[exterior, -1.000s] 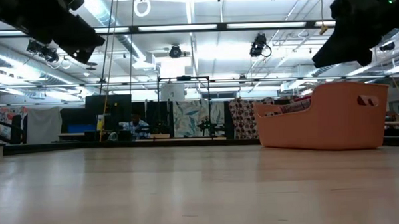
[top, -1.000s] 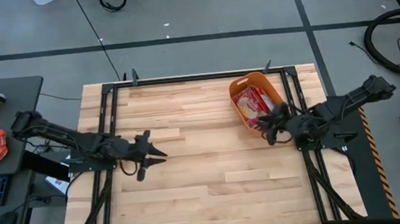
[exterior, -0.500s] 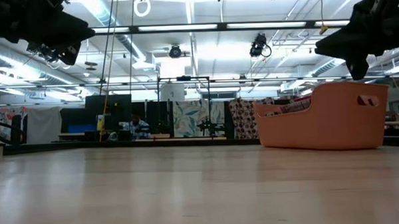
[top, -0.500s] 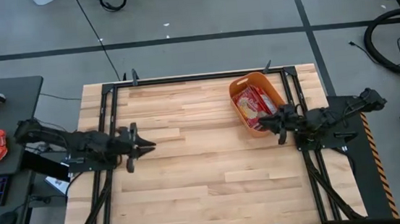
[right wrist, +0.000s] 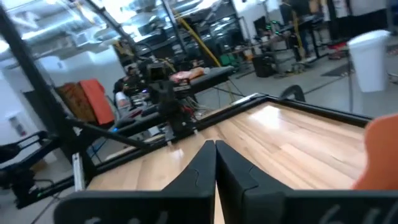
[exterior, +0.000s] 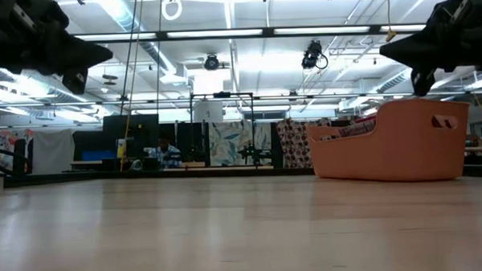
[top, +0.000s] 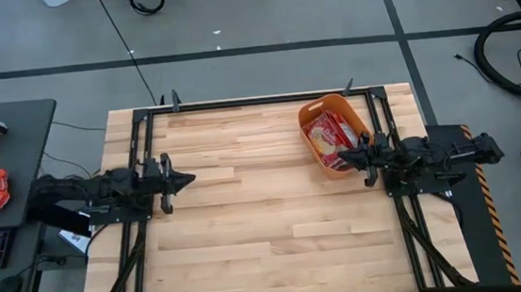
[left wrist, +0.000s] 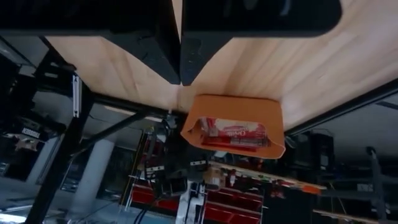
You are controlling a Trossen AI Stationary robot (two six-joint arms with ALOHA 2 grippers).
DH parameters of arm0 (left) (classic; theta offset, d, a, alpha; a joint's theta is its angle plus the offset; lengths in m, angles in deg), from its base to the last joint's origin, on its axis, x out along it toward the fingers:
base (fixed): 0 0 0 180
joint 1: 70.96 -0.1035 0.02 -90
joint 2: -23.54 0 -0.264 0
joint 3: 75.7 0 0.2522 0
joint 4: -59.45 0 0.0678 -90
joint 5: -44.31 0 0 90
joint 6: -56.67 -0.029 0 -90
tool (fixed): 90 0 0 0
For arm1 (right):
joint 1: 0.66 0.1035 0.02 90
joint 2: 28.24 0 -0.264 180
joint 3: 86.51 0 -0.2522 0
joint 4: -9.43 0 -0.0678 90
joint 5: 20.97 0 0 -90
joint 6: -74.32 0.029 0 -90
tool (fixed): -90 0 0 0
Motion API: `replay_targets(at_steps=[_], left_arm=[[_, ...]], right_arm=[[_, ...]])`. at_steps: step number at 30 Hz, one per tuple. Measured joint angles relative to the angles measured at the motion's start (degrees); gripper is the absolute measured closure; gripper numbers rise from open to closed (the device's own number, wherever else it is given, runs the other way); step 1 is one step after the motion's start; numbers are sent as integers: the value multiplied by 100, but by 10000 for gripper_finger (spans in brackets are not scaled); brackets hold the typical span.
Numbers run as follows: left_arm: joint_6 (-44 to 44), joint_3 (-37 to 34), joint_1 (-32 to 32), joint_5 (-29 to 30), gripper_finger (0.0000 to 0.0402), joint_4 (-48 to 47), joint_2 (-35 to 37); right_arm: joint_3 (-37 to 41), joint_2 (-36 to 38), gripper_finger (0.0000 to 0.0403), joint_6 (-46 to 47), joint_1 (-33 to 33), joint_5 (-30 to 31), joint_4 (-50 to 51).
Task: Sort popcorn bags into baskets
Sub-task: Return to Home Position
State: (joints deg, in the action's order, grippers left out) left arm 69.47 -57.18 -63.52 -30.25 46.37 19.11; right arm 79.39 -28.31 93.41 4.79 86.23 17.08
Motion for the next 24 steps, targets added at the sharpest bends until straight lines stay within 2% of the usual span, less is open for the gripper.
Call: replay_targets(at_steps=[4, 7, 9, 16, 20, 24], left_arm=[[-31, -316, 13, -5, 398, 41, 342], [-136, -429, 26, -41, 398, 343, 415], [-338, -429, 28, -41, 399, 372, 411], [-809, -431, 28, -77, 392, 488, 410], [-940, -431, 28, -155, 391, 462, 408], [-703, -433, 28, -155, 390, 422, 408]], right_arm=[[0, 0, 381, -253, -200, -514, -96], [0, -5, 379, -326, -271, -539, -81], [0, -32, 381, -434, -278, -383, 8], [0, -114, 382, -474, -282, 819, 36], [0, -114, 383, -474, -282, 895, 27], [0, -114, 383, -472, -282, 866, 27]])
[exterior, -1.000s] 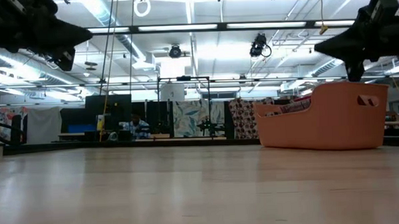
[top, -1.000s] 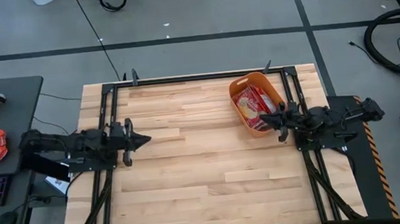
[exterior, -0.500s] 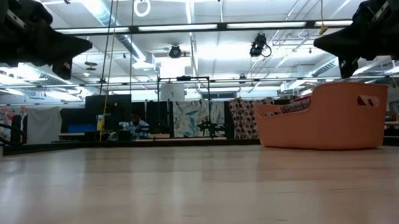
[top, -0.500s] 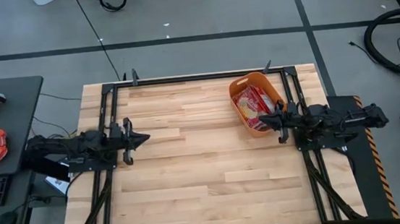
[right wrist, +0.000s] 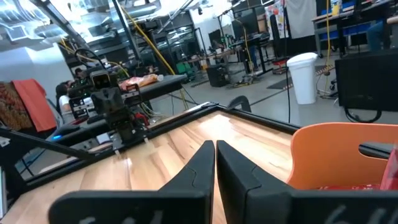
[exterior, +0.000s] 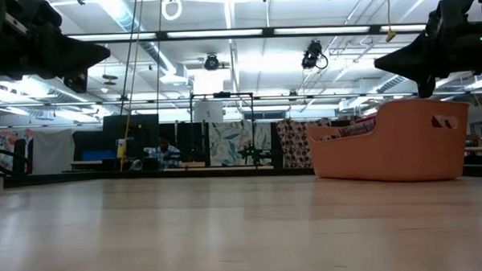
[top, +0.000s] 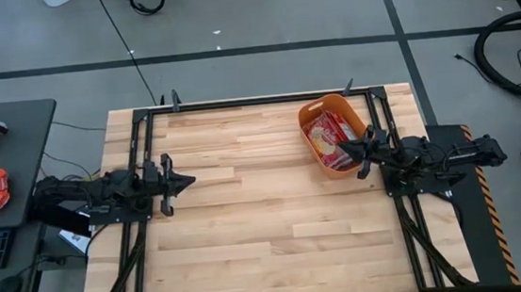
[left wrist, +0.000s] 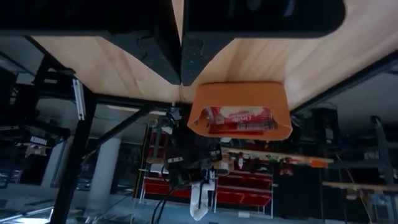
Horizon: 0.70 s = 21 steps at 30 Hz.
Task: Sort popcorn bags into baskets
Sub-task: Return to Home Position
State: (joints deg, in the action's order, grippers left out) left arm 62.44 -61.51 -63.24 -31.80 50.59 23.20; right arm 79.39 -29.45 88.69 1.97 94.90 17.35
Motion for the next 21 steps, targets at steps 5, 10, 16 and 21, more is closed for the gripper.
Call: replay_targets(at_steps=[5, 10, 16, 21], left_arm=[[383, 0, 0, -17, 389, -139, -4], [227, 0, 0, -15, 389, -133, -32], [257, 0, 0, -13, 388, -135, -35], [257, -2, 0, -9, 388, -137, -35]], right_arm=[[0, 0, 382, 0, 0, -10, -2], [0, 0, 380, 0, 0, -17, -7], [0, 0, 380, 1, 0, -19, -7], [0, 0, 379, 1, 0, -20, -7]])
